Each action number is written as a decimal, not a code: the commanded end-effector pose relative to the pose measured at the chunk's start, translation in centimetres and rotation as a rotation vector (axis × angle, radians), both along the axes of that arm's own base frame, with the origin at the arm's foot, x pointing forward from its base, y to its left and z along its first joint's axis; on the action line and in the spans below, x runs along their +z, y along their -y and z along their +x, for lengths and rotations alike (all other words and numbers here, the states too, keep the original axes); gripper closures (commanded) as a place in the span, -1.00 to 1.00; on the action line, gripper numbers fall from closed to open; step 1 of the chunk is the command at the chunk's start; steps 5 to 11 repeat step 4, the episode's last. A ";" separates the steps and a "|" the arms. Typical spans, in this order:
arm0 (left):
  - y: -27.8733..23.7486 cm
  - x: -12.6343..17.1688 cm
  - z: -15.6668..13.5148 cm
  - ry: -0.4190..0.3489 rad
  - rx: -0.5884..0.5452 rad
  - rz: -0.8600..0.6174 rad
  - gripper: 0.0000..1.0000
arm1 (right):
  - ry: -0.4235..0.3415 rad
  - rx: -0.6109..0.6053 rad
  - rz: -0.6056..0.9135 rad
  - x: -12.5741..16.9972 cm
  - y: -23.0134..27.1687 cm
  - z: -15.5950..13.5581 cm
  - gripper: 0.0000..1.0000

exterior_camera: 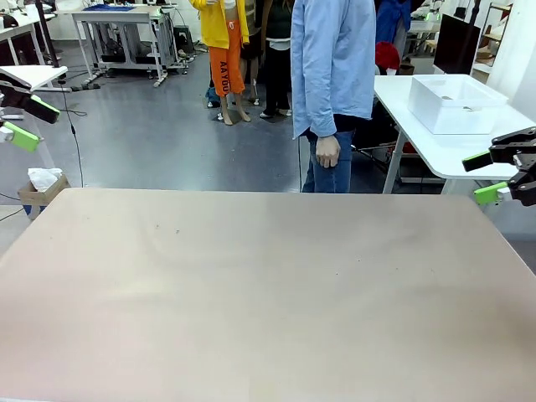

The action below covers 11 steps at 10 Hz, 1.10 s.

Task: Stack the cups and store them in the basket.
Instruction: Place the stack of Reusable plastic cups into the Pantry Basket.

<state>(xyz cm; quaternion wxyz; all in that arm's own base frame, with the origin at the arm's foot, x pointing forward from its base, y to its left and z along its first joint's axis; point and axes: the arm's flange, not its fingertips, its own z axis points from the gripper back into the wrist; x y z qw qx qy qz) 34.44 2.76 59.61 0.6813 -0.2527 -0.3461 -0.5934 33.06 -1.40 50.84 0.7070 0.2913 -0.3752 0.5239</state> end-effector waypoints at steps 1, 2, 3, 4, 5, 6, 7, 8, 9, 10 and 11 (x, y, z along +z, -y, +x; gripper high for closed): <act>0.2 0.2 -0.1 0.002 -0.003 -0.017 -0.92 | 0.003 0.000 0.015 0.2 0.0 0.1 -1.00; 0.2 0.2 -0.1 0.002 -0.003 -0.017 -0.92 | 0.003 0.000 0.015 0.2 0.0 0.1 -1.00; 0.2 0.2 -0.1 0.002 -0.003 -0.017 -0.92 | 0.003 0.000 0.015 0.2 0.0 0.1 -1.00; 0.2 0.2 -0.1 0.002 -0.003 -0.017 -0.92 | 0.003 0.000 0.015 0.2 0.0 0.1 -1.00; 0.2 0.2 -0.1 0.002 -0.003 -0.017 -0.92 | 0.003 0.000 0.015 0.2 0.0 0.1 -1.00; 0.2 0.2 -0.1 0.002 -0.003 -0.017 -0.92 | 0.003 0.000 0.015 0.2 0.0 0.1 -1.00; 0.2 0.2 -0.1 0.002 -0.003 -0.017 -0.92 | 0.003 0.000 0.015 0.2 0.0 0.1 -1.00; 0.2 0.2 -0.1 0.002 -0.003 -0.017 -0.92 | 0.003 0.000 0.015 0.2 0.0 0.1 -1.00; 0.2 0.2 -0.1 0.002 -0.003 -0.017 -0.92 | 0.003 0.000 0.015 0.2 0.0 0.1 -1.00; 0.2 0.2 -0.1 0.002 -0.003 -0.017 -0.92 | 0.003 0.000 0.015 0.2 0.0 0.1 -1.00; 0.2 0.2 -0.1 0.002 -0.003 -0.017 -0.92 | 0.003 0.000 0.015 0.2 0.0 0.1 -1.00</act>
